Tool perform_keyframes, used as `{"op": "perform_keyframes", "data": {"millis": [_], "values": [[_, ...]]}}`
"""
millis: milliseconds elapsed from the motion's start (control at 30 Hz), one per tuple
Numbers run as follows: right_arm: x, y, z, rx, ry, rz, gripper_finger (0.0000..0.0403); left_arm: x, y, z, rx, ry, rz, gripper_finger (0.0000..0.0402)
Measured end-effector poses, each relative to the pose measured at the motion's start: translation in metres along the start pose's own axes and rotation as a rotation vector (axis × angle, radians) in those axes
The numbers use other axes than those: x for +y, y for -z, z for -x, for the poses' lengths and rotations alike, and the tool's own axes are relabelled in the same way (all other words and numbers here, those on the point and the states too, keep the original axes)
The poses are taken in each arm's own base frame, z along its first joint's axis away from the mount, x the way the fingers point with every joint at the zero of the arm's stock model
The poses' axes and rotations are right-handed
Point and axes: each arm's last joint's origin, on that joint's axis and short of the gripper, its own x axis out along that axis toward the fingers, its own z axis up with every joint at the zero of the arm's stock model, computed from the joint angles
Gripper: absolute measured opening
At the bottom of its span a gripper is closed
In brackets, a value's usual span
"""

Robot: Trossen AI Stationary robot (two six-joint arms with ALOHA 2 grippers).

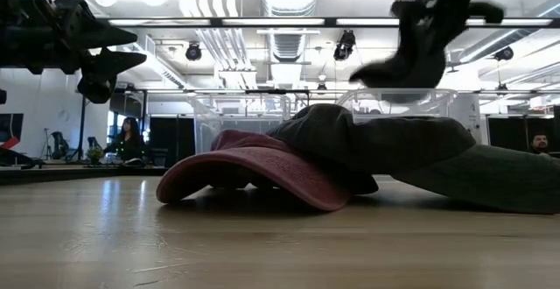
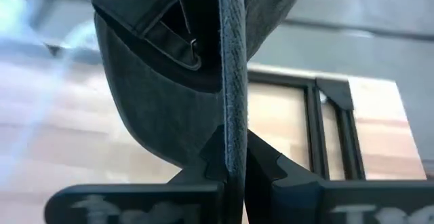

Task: Pick & Place hat
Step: Put the right black cap into the right transparent bin, then put the black cap into the right transparent bin

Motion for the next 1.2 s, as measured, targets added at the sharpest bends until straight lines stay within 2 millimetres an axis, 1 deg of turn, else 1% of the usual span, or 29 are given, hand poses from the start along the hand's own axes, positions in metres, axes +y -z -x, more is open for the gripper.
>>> {"op": "perform_keyframes", "data": {"millis": [133, 200, 267, 367, 467, 533, 600, 733, 800, 900, 967, 1067, 1133, 1200], "values": [[0.022, -0.003, -0.035, 0.186, -0.093, 0.074, 0.0013, 0.0, 0.0, 0.0, 0.0, 0.0, 0.0, 0.0169], [0.027, -0.002, -0.053, 0.25, -0.066, 0.091, 0.0014, 0.0, 0.0, 0.0, 0.0, 0.0, 0.0, 0.0169], [0.027, 0.001, -0.066, 0.289, -0.004, 0.115, 0.0021, 0.0, 0.0, 0.0, 0.0, 0.0, 0.0, 0.0169], [0.031, 0.005, -0.077, 0.326, 0.03, 0.185, 0.0043, 0.0, 0.0, 0.0, 0.0, 0.0, 0.0, 0.0169], [0.034, 0.003, -0.077, 0.324, 0.019, 0.211, 0.0073, 0.0, 0.0, 0.0, 0.0, 0.0, 0.0, 0.0169], [0.037, -0.001, -0.074, 0.291, -0.001, 0.21, 0.0096, 0.0, 0.0, 0.0, 0.0, 0.0, 0.0, 0.0169], [0.038, -0.006, -0.066, 0.249, -0.029, 0.211, 0.0119, 0.0, 0.0, 0.0, 0.0, 0.0, 0.0, 0.0169], [0.037, -0.021, -0.038, 0.139, -0.097, 0.22, 0.0155, 0.0, 0.0, 0.0, 0.0, 0.0, 0.0, 0.0169], [0.036, -0.026, -0.022, 0.086, -0.145, 0.268, 0.0169, 0.0, 0.0, 0.0, 0.0, 0.0, 0.0, 0.0169], [0.037, -0.029, 0.005, 0.03, -0.283, 0.399, 0.0185, 0.0, 0.0, 0.0, 0.0, 0.0, 0.0, 0.0169], [0.041, -0.025, 0.021, 0.07, -0.425, 0.483, 0.0192, 0.0, 0.0, 0.0, 0.0, 0.0, 0.0, 0.0169], [0.047, -0.013, 0.036, 0.211, -0.61, 0.489, 0.0196, 0.0, 0.0, 0.0, 0.0, 0.0, 0.0, 0.0169], [0.051, -0.003, 0.043, 0.324, -0.666, 0.444, 0.0195, 0.0, 0.0, 0.0, 0.0, 0.0, 0.0, 0.0169], [0.053, 0.012, 0.045, 0.445, -0.674, 0.417, 0.0194, 0.0, 0.0, 0.0, 0.0, 0.0, 0.0, 0.0169]]}}
